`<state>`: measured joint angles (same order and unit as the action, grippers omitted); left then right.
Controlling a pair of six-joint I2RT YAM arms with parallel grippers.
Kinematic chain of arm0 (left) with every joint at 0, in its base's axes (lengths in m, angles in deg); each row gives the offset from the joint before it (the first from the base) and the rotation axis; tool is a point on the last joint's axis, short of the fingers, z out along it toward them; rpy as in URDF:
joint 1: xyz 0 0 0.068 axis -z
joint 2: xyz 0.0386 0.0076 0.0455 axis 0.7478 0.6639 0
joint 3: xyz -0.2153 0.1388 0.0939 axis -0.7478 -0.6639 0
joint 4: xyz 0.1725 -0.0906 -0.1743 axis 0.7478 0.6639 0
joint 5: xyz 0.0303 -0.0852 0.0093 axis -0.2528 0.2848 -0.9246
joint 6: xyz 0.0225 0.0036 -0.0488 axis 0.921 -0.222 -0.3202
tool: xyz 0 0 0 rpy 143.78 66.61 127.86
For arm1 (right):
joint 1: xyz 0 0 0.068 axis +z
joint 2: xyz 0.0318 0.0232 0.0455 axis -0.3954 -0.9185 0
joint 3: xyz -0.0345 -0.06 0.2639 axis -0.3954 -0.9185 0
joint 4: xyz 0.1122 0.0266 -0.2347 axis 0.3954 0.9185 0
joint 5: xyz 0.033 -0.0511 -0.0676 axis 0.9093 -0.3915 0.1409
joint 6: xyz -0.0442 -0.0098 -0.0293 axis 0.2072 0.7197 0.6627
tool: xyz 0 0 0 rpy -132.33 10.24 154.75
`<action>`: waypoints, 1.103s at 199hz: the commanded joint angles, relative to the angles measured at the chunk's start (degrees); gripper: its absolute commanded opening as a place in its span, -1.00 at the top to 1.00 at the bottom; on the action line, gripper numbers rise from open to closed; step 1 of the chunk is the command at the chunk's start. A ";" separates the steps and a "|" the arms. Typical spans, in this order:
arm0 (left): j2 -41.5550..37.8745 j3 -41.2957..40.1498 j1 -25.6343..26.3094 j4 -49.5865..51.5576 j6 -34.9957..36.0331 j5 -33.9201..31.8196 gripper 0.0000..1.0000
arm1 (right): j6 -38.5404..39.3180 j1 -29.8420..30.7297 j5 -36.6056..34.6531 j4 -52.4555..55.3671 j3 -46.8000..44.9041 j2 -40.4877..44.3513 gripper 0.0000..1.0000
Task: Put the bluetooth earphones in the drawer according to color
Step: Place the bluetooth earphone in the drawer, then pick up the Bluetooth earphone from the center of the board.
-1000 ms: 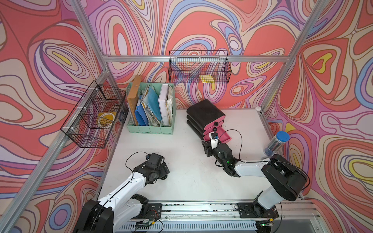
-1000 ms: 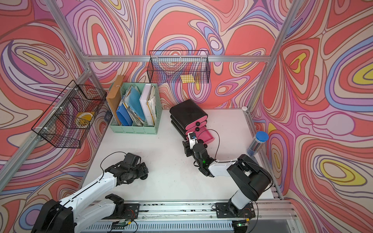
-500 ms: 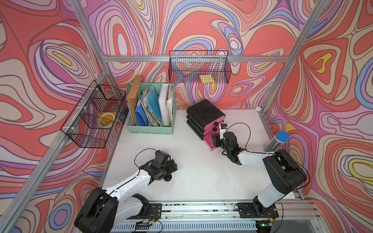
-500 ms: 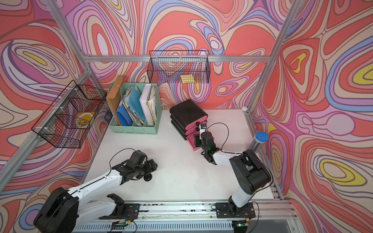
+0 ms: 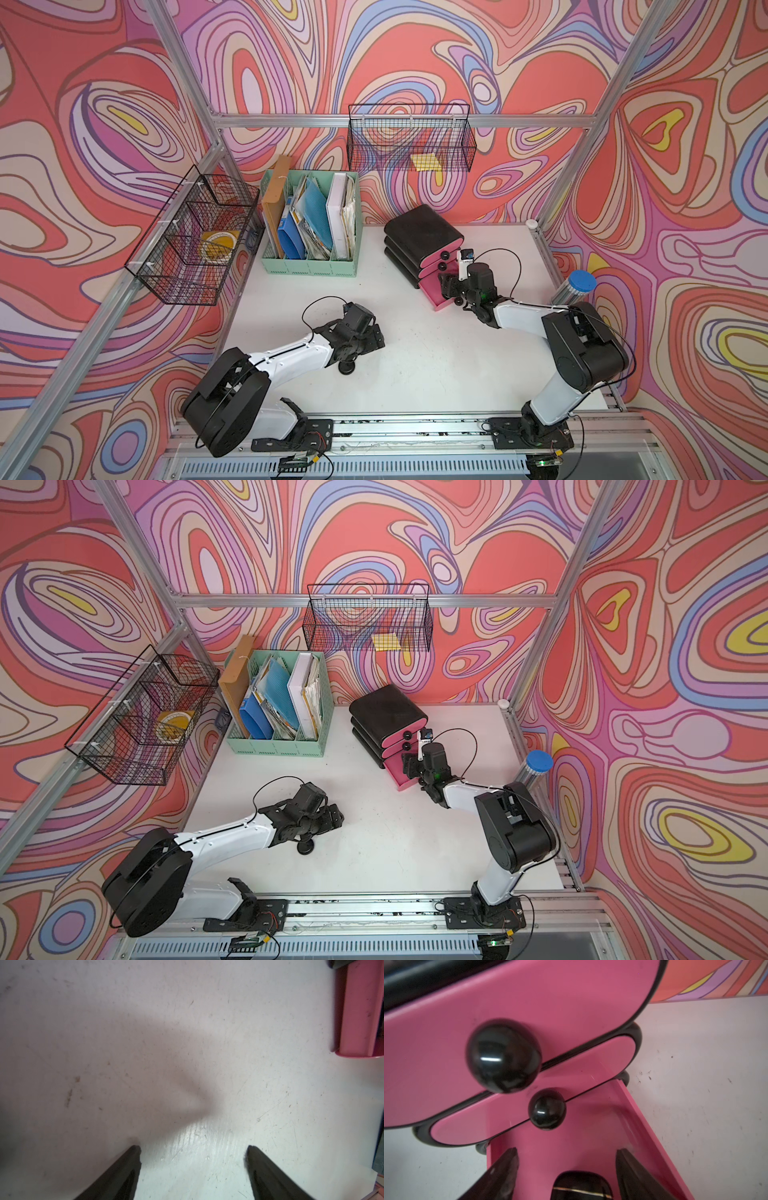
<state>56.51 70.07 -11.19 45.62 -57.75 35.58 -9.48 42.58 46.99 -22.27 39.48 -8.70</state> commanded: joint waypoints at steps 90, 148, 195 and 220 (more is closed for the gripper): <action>-9.71 0.27 -0.54 23.80 0.69 -14.72 -0.82 | -2.54 0.04 13.23 2.19 -7.85 12.27 -0.83; -9.61 -0.72 -9.78 22.23 5.80 -12.78 -0.85 | -1.79 3.62 14.62 1.42 -12.62 17.23 -0.93; -3.11 1.45 -12.94 20.84 8.47 -11.51 -0.69 | -1.52 5.10 14.16 1.58 -13.87 18.81 -0.93; -0.10 1.30 -14.38 19.05 9.35 -10.82 -0.55 | -1.37 5.22 14.04 2.08 -14.17 19.87 -0.93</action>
<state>53.93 70.25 -24.06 66.40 -50.58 23.78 -11.38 47.39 61.06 -19.76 26.02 9.27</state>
